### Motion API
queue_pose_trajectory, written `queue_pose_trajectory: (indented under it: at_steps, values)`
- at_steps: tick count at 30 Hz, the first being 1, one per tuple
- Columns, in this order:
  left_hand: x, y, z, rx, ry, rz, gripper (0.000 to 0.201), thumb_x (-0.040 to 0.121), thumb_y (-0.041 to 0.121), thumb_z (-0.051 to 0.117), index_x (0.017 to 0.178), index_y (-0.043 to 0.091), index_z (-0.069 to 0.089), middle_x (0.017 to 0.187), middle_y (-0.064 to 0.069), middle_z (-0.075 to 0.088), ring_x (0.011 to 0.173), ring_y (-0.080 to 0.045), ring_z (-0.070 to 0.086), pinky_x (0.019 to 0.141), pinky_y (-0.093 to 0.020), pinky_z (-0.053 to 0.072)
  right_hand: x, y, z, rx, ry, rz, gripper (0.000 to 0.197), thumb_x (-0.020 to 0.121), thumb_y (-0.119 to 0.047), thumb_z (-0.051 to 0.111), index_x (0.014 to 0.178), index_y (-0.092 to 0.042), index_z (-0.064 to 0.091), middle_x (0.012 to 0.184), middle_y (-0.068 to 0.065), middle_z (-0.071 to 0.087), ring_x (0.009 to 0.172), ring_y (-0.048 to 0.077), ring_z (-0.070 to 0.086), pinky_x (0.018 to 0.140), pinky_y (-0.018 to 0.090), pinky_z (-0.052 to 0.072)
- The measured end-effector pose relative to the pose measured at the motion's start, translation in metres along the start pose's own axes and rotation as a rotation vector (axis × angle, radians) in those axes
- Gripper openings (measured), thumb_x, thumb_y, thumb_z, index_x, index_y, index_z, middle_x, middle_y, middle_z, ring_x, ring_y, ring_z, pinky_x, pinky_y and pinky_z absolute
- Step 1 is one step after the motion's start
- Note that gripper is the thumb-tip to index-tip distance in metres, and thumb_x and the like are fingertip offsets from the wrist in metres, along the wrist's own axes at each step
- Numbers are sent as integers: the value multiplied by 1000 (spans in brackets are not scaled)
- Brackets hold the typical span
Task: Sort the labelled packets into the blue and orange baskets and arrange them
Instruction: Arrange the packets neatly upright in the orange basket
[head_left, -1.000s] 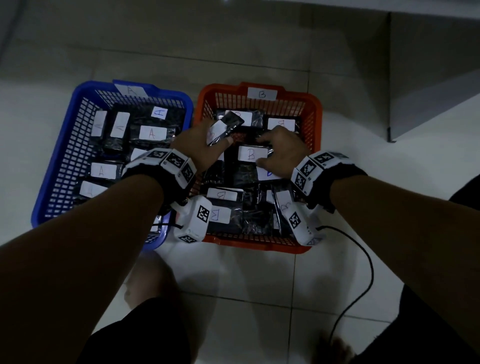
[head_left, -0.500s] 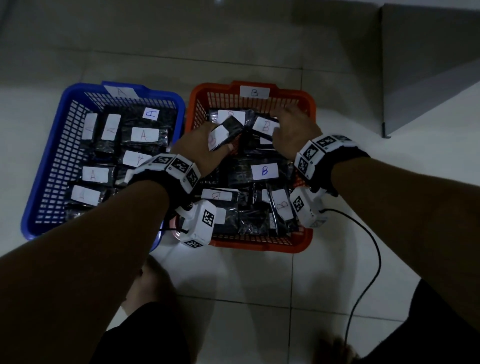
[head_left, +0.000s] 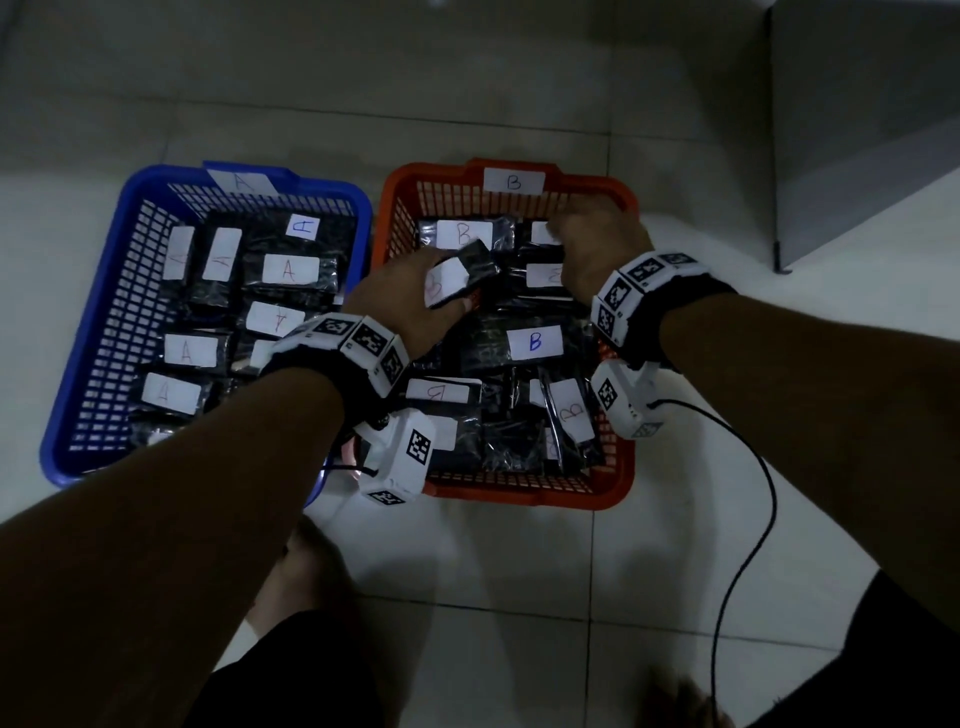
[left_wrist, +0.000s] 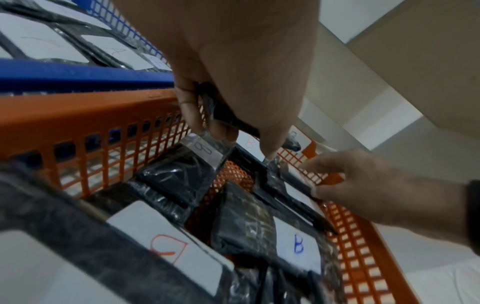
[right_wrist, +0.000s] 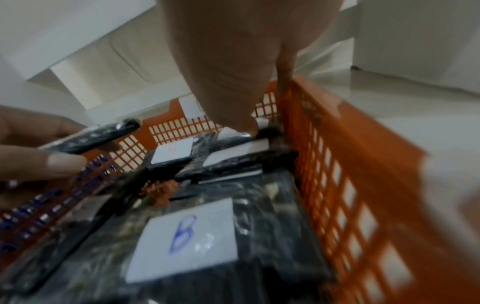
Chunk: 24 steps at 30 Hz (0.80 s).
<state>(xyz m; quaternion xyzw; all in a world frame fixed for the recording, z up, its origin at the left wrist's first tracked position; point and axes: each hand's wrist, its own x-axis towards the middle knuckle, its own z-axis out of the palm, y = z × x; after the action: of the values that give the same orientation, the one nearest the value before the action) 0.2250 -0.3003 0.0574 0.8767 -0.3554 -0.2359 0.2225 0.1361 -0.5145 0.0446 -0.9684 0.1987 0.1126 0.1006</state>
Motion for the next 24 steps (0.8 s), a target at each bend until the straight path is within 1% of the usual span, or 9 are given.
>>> queue_pose_trajectory:
  at_steps: [2,4,7,9,12,15,19,22,24]
  values:
    - [3,-1,3,35,-33,46,54,84,41,66,133,24,51,127,0,60,114,-18,56,89,-22,40,-6,0,1,93,31,-11,42,83,-2,60,125,-5,59,132,15,51,124,32,44,99,40,43]
    - [5,1,6,83,-57,78,54,82,36,70,132,22,53,127,-4,59,114,-21,55,91,-24,40,-16,0,-1,160,24,-32,37,86,-3,54,121,-9,63,128,12,55,118,29,52,93,35,48]
    - [10,6,10,102,-56,96,55,78,21,73,131,22,56,125,-9,59,113,-25,55,92,-28,41,-31,5,-3,101,-103,-122,34,84,-14,57,117,-15,65,123,7,60,110,26,57,87,39,53]
    - [14,7,10,100,-58,99,54,77,16,71,128,23,58,122,-7,62,111,-24,58,92,-29,45,-36,9,-3,35,-138,-155,34,83,-16,60,117,-16,64,122,6,58,110,26,56,86,41,52]
    - [16,9,13,107,-78,63,55,73,19,76,124,19,57,120,-3,62,107,-21,59,83,-22,44,-40,10,-1,64,-88,-125,36,87,-10,57,122,-12,61,127,7,54,113,26,53,89,39,50]
    - [14,11,19,84,-80,66,52,71,24,80,115,15,54,112,-5,63,99,-23,60,77,-22,41,-50,5,0,195,-22,-145,36,87,-15,54,121,-15,62,124,4,58,112,23,56,88,34,50]
    - [7,6,5,23,114,9,50,75,25,78,117,11,55,111,-7,62,96,-21,58,73,-25,40,-63,0,7,159,-208,-254,34,84,-35,64,116,-23,64,117,-2,62,105,18,58,88,36,51]
    - [4,6,-8,87,163,50,55,76,29,78,120,6,55,117,-13,62,105,-30,59,79,-32,43,-64,-3,11,160,-183,-261,37,84,-38,64,117,-21,65,115,0,62,104,20,59,85,36,52]
    - [2,5,-12,107,152,46,57,75,30,79,121,6,55,119,-13,62,109,-30,58,83,-32,44,-63,-4,12,129,-188,-259,40,86,-34,63,123,-20,62,119,3,61,107,22,58,86,37,51]
